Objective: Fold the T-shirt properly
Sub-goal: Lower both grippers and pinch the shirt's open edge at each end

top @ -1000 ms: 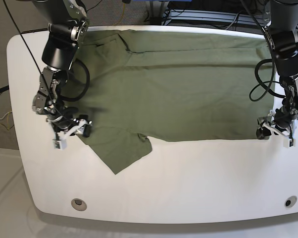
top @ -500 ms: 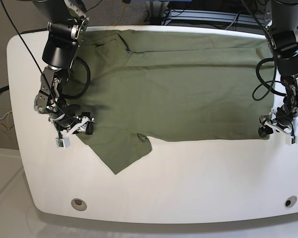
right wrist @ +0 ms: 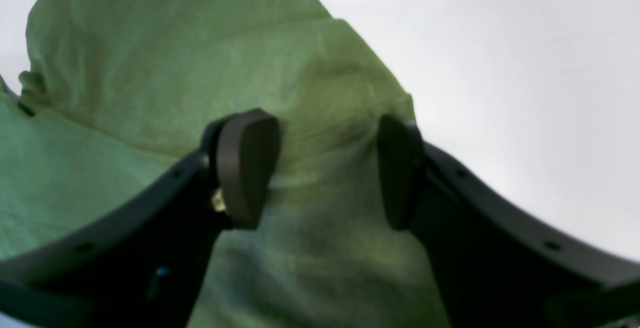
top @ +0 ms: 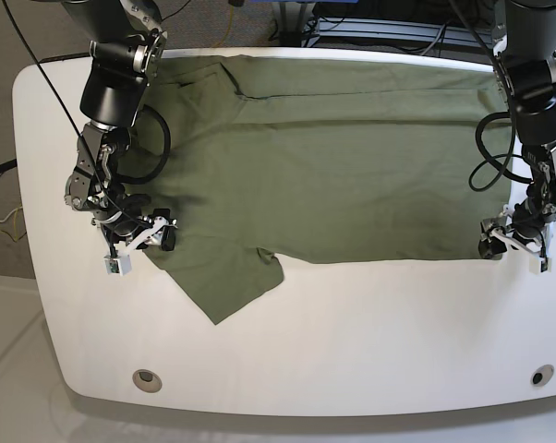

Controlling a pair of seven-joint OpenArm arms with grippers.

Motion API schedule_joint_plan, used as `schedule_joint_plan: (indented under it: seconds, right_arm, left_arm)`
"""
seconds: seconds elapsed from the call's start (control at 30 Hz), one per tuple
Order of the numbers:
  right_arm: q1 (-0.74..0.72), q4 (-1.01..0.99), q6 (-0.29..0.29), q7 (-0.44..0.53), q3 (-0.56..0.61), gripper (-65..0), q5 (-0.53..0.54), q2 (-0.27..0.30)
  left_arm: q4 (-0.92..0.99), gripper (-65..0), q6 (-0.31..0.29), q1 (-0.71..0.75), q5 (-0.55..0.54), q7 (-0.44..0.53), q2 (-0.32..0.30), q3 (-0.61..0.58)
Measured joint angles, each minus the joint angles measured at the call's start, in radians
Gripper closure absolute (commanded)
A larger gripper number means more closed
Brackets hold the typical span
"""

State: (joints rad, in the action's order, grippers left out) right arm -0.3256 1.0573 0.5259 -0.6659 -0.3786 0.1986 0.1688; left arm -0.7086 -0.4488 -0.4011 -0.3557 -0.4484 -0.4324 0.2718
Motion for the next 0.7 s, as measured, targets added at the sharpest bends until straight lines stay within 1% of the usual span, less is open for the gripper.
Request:
schedule_joint_plan:
  seconds: [0.13,0.2,0.33,0.4,0.6,0.7]
  right_arm:
    - [0.0,0.0,-0.001,0.001,0.0,-33.2,0.0,-0.001]
    - [0.0,0.0,-0.001,0.001,0.0,-33.3,0.0,-0.002]
    - [0.0,0.0,-0.001,0.002,0.0,-33.2,0.0,-0.003]
    - [0.0,0.0,-0.001,0.003,0.0,-33.4,0.0,-0.003]
    - [0.002,0.0,-0.001,0.004,0.001,-33.7,0.0,-0.004]
    - [0.002,0.001,-0.001,0.008,0.001,-33.8,0.001,-0.005]
  left_arm:
    - [0.001,-39.6,0.0,0.002,0.001,-0.008,0.005,-0.004]
    - [0.001,-35.5,-0.001,0.002,0.0,-0.012,0.01,-0.005]
    - [0.001,-25.2,-0.008,0.002,-0.003,-0.027,0.013,-0.005]
    - [0.001,-17.4,-0.008,0.002,-0.002,-0.03,0.013,-0.004]
    - [0.001,-14.0,-0.01,0.005,0.008,-0.03,0.019,-0.002]
    - [0.001,-10.5,-0.012,0.005,0.007,-0.03,0.024,-0.002]
